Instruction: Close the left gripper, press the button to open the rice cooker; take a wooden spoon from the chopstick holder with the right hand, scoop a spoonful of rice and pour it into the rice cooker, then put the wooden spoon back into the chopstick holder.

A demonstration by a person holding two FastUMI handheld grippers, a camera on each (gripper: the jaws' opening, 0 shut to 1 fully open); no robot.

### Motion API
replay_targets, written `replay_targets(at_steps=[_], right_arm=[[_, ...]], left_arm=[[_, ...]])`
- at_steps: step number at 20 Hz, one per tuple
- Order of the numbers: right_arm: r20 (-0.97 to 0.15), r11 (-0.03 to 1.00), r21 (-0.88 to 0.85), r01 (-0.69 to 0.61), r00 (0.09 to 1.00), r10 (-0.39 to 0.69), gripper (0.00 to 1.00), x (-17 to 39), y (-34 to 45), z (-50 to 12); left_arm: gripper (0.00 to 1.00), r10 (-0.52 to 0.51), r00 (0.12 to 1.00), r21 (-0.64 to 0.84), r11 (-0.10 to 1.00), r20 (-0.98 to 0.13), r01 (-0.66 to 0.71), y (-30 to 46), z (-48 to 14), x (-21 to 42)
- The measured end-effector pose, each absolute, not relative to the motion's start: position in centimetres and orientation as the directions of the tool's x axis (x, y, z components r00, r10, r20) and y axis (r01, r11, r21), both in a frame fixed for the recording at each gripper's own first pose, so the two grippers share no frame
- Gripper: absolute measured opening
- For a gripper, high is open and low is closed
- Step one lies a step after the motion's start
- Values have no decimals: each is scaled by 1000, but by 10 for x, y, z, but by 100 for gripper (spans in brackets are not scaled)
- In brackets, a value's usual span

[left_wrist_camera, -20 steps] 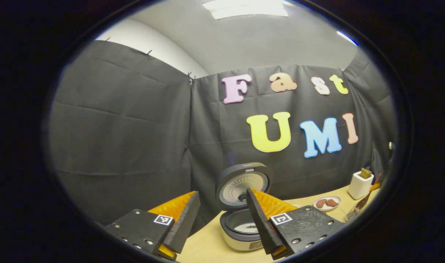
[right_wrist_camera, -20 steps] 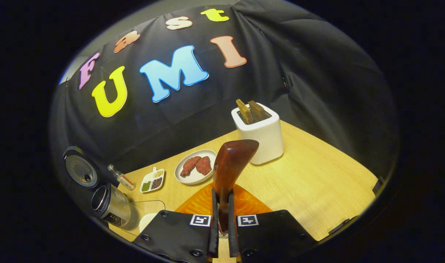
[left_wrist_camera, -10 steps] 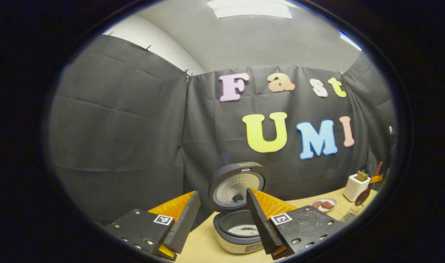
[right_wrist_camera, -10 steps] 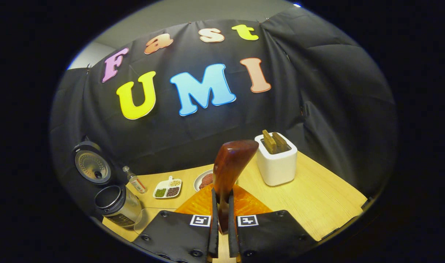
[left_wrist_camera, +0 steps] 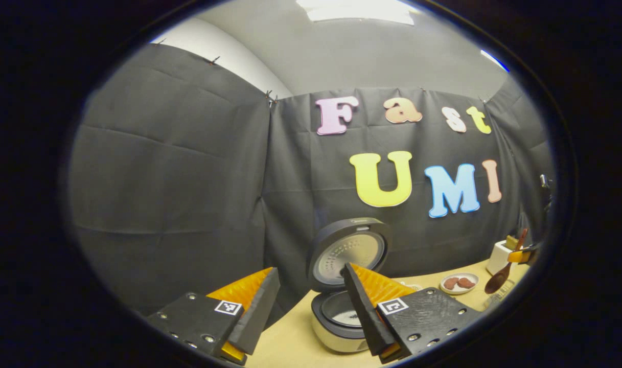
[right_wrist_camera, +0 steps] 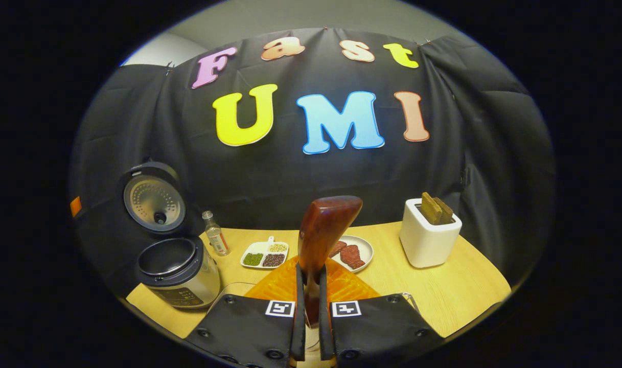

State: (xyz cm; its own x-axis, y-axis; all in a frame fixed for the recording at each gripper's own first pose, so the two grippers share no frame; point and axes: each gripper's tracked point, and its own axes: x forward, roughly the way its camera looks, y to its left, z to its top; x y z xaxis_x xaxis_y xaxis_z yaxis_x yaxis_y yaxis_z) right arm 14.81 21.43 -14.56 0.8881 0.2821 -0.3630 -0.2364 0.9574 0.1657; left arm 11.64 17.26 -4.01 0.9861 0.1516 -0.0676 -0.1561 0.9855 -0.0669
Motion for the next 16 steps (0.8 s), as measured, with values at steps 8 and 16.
replay_targets(at_steps=[8, 16], right_arm=[[-394, 945, -52, -324, 876, 279, 12, 146, 259, -194], [-449, 924, -152, -352, 857, 253, 12, 146, 274, -239]], left_arm=[[80, 176, 980, -69, 981, -90, -182, 196, -58, 123], [80, 189, 977, -52, 980, -95, -194, 208, -64, 129]])
